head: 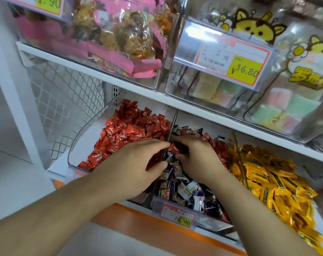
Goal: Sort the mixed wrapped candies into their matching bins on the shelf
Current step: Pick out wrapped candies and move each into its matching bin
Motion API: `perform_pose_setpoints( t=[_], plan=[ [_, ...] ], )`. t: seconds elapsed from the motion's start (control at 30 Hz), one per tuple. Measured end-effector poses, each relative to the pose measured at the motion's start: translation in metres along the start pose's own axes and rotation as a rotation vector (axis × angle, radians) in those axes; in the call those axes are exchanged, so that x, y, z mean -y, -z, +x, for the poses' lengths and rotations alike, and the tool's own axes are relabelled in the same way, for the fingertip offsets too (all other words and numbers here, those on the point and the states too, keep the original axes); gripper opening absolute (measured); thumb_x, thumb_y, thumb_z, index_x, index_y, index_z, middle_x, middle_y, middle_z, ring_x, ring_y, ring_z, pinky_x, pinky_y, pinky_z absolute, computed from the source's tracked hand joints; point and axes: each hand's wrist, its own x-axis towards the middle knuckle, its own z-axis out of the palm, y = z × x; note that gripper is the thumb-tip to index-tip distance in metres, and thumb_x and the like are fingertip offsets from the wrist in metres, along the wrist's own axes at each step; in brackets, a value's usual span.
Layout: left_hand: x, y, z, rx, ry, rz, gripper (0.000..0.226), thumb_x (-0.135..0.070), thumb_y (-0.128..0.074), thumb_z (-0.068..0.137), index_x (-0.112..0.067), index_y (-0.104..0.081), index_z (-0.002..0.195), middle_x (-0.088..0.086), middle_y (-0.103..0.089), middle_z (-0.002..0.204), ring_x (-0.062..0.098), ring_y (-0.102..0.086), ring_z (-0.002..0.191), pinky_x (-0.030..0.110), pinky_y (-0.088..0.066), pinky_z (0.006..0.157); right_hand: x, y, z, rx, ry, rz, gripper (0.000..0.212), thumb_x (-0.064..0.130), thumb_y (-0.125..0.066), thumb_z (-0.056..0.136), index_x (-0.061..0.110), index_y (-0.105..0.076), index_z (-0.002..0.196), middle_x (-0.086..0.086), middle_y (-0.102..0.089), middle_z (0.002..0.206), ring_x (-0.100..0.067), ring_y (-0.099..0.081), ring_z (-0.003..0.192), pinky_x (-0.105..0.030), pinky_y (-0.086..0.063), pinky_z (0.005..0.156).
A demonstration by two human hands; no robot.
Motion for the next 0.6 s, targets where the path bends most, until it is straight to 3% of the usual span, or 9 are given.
perform_pose_setpoints(
  t=[0.13, 0.3, 0.47, 0.53, 0.6],
  plan=[
    [0.002, 0.000, 0.000, -0.014, -0.008, 0.005, 0.055, -0.055, -0.051, 0.101, -0.046, -0.038, 0.154, -0.029, -0.041, 0.155, -0.009, -0.036, 0.141, 0.014, -0.029, 0.112, -0.009, -0.003, 0.005, 0.026, 0.005, -0.010, 0.051, 0.023, -0.076, 0.091, 0.037, -0.062, 0.137, 0.012, -0.062, 0.139, -0.013, -0.056, 0.128, -0.032, -0.049, 0.107],
    [0.001, -0.001, 0.000, -0.028, 0.005, 0.005, 0.055, -0.057, -0.052, 0.100, -0.048, -0.038, 0.153, -0.029, -0.041, 0.155, -0.009, -0.036, 0.141, 0.014, -0.028, 0.113, -0.016, -0.009, 0.005, -0.061, -0.027, 0.048, 0.024, 0.018, -0.081, 0.084, 0.033, -0.068, 0.098, 0.016, -0.067, 0.099, -0.009, -0.063, 0.091, -0.037, -0.058, 0.081],
    [-0.003, 0.001, -0.002, -0.038, 0.006, 0.013, 0.054, -0.054, -0.053, 0.101, -0.047, -0.040, 0.153, -0.029, -0.042, 0.154, -0.009, -0.036, 0.141, 0.013, -0.027, 0.111, -0.020, -0.011, 0.002, -0.152, -0.035, 0.077, 0.022, 0.010, -0.077, 0.086, 0.030, -0.069, 0.083, 0.016, -0.067, 0.081, -0.002, -0.063, 0.077, -0.036, -0.060, 0.070],
    [-0.004, 0.001, -0.001, -0.036, 0.005, 0.016, 0.054, -0.054, -0.053, 0.101, -0.047, -0.040, 0.152, -0.029, -0.043, 0.154, -0.008, -0.037, 0.140, 0.013, -0.028, 0.111, -0.020, -0.009, 0.001, -0.176, -0.048, 0.085, 0.020, 0.012, -0.078, 0.087, 0.029, -0.070, 0.083, 0.016, -0.066, 0.081, 0.001, -0.061, 0.076, -0.030, -0.057, 0.068],
    [-0.004, 0.002, -0.001, -0.031, 0.006, 0.018, 0.053, -0.054, -0.053, 0.101, -0.047, -0.040, 0.152, -0.028, -0.043, 0.154, -0.008, -0.038, 0.140, 0.013, -0.029, 0.111, -0.018, -0.003, -0.001, -0.200, -0.097, 0.117, 0.014, 0.016, -0.078, 0.090, 0.028, -0.071, 0.086, 0.017, -0.065, 0.083, 0.002, -0.058, 0.073, -0.015, -0.048, 0.059]
  ],
)
